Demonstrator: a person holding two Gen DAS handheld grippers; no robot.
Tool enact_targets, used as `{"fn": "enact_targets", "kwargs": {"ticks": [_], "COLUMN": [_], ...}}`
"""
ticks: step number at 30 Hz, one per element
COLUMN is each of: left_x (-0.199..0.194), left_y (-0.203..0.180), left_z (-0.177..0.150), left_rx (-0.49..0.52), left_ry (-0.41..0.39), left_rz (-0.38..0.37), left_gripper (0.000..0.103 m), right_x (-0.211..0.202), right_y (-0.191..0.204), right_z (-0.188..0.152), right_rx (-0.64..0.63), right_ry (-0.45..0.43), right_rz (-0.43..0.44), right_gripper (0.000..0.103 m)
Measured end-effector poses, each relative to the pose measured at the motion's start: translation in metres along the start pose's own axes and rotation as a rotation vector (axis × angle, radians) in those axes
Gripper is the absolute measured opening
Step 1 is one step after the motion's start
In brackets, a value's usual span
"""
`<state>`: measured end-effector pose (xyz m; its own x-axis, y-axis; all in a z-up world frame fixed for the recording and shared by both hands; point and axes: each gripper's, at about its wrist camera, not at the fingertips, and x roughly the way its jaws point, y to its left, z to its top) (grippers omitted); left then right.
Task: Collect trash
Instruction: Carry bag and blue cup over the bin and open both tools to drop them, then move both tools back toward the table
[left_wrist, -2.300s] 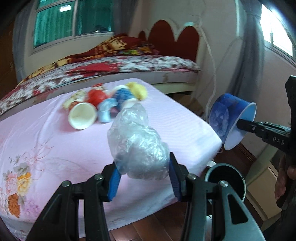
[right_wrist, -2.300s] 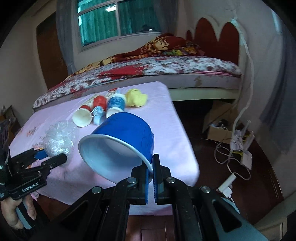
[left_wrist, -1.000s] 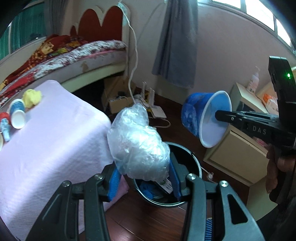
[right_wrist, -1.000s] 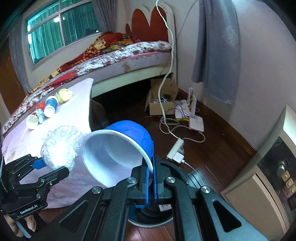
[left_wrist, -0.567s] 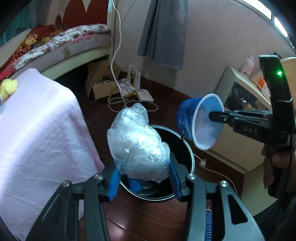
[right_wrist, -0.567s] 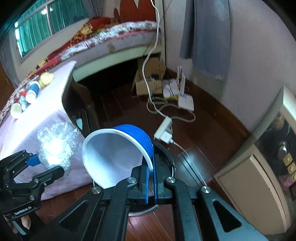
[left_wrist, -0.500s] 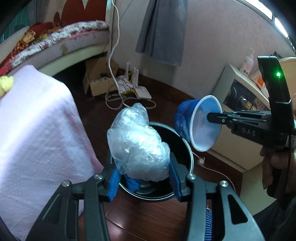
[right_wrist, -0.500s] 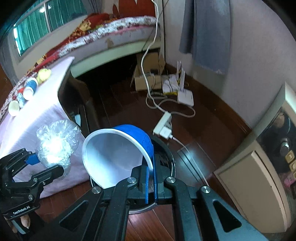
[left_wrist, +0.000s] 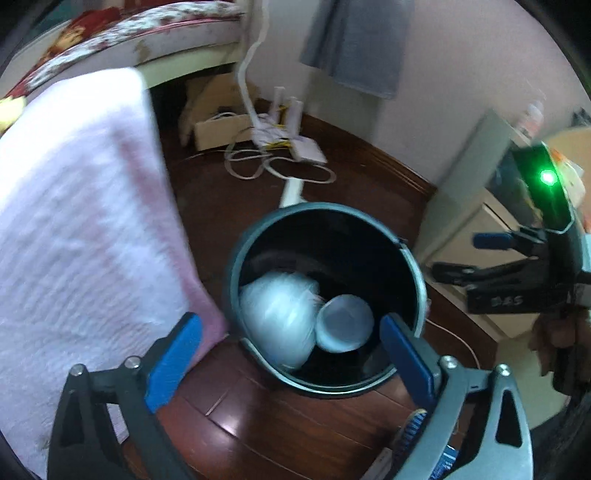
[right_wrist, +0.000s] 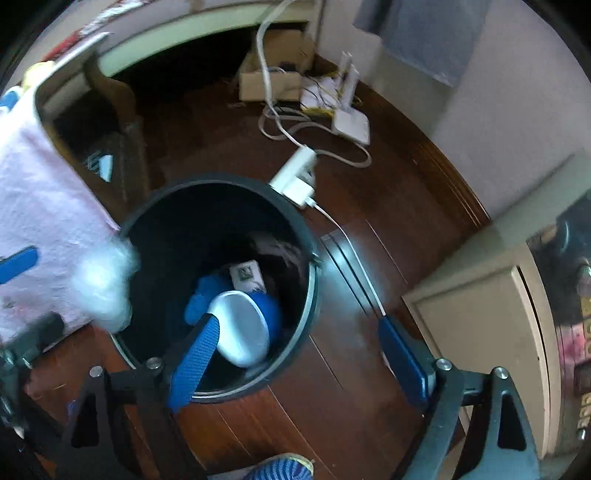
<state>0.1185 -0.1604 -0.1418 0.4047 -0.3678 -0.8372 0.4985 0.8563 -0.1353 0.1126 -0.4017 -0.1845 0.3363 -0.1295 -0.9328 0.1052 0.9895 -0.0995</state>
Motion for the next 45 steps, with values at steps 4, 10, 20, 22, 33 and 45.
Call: {"fn": "enact_targets", "kwargs": {"ticks": [4,10,20,22,33,45], "left_x": [-0.004,-0.017,-0.041,-0.047,-0.072,-0.104], "left_y": [0.011,0.011,0.011,0.010,0.017,0.045], "left_z": [-0.003,-0.005,0.002,0.004,0.006,0.007], "left_rx": [-0.018,-0.011,0.013,0.016,0.011,-0.021], "left_ry": [-0.008,-0.035,-0.071,-0.081,-0.120,-0.166], "left_rz": [0.062,0.098,0.140,0.151,0.205,0.278], "left_gripper": [0.102,0.102,0.102,0.102,0.102,0.102], "right_x": [-0.002,-0.013,-0.045,-0.052,-0.084,-0.109], "right_y": [-0.004,0.012,0.023,0.025,0.039,0.071], "right_z": [0.003,0.004,0.008,0.008,0.011,0.024], "right_rx": [0.034,-0.005,-0.010,-0.006,-0.019,-0.069], "right_ry": [0.007,-0.008,-0.081,-0.096,-0.160,-0.213], "right_rz": [0.008,-0.008,0.010,0.015,0.047,0.091], "right_gripper": [0.103,0.103,0.103,0.103,0.103,0.103]}}
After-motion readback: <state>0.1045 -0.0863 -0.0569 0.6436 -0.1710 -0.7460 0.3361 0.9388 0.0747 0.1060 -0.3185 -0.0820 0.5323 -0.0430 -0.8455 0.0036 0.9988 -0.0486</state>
